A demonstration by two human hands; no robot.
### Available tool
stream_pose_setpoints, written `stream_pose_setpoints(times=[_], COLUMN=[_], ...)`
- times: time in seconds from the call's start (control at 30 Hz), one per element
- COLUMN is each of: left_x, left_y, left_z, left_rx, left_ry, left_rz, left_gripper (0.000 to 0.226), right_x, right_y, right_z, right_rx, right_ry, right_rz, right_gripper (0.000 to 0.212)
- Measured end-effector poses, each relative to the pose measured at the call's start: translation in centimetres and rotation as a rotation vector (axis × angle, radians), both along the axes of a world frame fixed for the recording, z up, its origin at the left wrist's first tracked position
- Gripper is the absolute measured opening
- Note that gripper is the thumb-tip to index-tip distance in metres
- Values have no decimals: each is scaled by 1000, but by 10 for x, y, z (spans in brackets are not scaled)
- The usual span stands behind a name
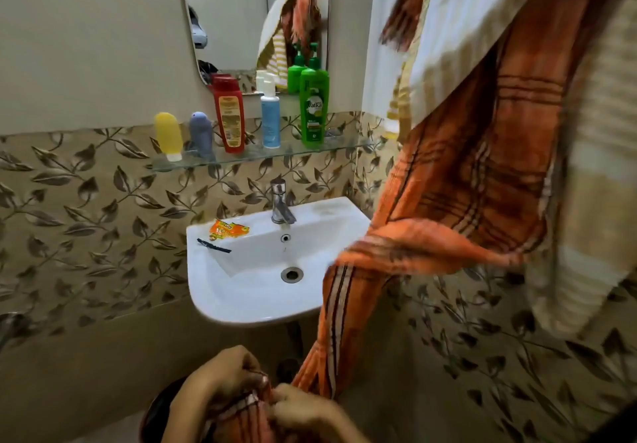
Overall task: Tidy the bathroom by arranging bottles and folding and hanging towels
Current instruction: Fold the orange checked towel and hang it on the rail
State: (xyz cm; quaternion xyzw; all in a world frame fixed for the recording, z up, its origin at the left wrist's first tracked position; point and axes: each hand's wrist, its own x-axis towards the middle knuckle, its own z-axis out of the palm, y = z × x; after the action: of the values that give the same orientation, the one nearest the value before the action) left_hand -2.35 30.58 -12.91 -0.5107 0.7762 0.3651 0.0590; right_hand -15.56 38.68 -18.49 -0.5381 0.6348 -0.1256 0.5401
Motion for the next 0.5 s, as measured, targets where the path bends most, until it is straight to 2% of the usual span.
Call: stream_pose_setpoints(times=[0.07,0.13,0.23,0.33,0.43,0.5], left_x=[-1,-3,-8,-14,-11,-7], left_y=[-2,-5,-8,-7,2,9], left_z=[-2,-3,-8,-27,-57,-77], left_rx=[-7,-6,7,53,102,135], left_ry=[42,91,77,44,-32,-64], left_rz=[3,13,-47,-83,-66,-40], left_gripper=[27,25,19,14,16,20], right_x=[-9,-6,-3,-5,2,9], right_y=[-1,-3,3,13,24,26], right_z=[11,3,-19,-42,-65,-72], right_rx=[115,227,341,425,538,609], right_ry=[-362,-712,-990,-1017,-990,-966], right_rz=[-189,-346,-481,-549,-571,-502], right_gripper=[28,28,36,45,44,41])
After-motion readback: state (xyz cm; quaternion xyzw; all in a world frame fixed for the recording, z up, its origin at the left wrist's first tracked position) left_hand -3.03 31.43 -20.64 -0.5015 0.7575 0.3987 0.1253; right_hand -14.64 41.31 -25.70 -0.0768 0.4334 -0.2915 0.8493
